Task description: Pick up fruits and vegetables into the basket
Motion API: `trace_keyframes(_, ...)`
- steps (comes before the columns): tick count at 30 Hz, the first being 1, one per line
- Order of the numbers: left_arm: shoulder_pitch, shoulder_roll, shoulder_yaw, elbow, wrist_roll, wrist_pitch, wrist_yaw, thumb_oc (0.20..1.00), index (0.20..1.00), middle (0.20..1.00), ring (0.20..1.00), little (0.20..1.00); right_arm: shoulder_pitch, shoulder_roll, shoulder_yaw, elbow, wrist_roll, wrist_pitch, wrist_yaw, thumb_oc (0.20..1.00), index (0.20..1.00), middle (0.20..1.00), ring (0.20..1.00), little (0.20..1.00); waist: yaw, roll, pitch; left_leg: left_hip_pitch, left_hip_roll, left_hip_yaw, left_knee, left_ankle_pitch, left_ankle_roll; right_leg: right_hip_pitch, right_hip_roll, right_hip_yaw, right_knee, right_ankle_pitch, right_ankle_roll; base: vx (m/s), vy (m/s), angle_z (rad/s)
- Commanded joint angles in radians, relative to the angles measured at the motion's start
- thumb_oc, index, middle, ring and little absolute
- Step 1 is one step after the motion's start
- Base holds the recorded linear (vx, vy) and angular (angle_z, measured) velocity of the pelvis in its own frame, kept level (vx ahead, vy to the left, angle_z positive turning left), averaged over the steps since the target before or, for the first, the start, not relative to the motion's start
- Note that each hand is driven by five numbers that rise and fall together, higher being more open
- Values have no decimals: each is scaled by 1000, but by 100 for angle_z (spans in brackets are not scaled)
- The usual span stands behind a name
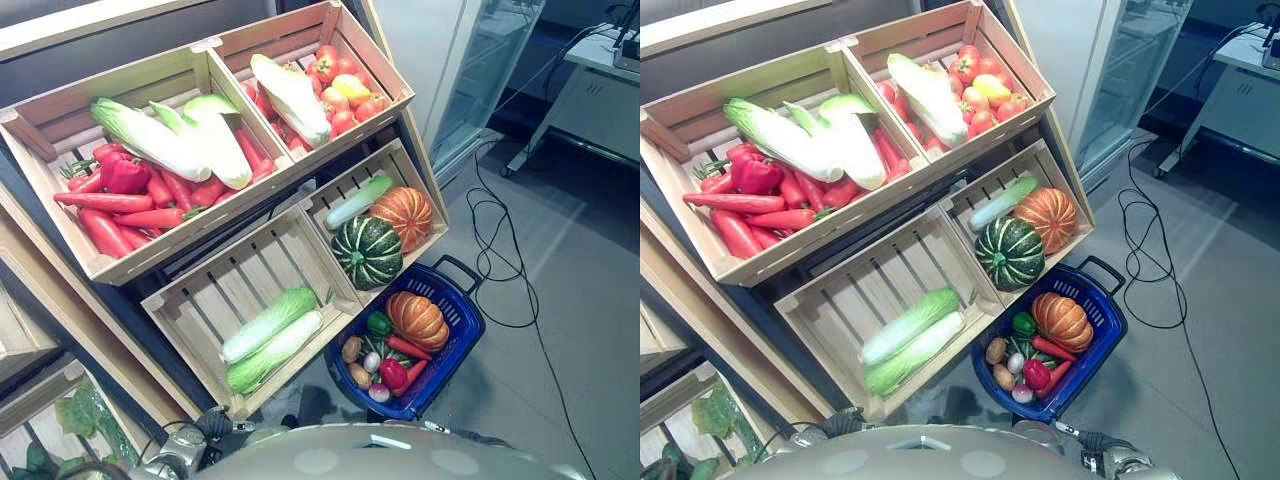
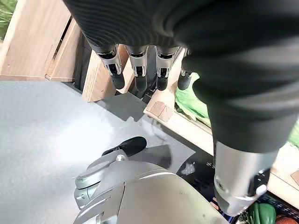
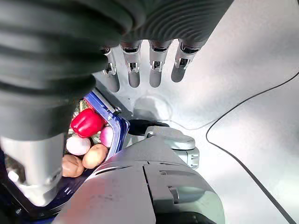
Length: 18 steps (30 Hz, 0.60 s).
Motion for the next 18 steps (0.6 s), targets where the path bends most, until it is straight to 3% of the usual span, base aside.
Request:
trace_keyframes(1, -87, -7, 14, 79, 37, 5, 9, 1000, 1000, 1000, 1000, 1000, -76, 16, 26, 69, -2, 0, 2, 1000, 1000, 1000, 1000, 1000, 11, -18, 45, 1, -16, 21, 7, -85, 11, 62, -41, -35, 11, -67, 76, -47, 61, -4)
trace_keyframes(18, -84, -8, 17, 77, 31, -18, 4, 1000, 1000, 1000, 1000, 1000, -74, 14, 20, 70, -2, 0, 2, 1000, 1000, 1000, 1000, 1000, 14, -19, 47, 1, -16, 18, 7, -86, 12, 64, -39, -36, 11, -69, 76, 0, 0, 0)
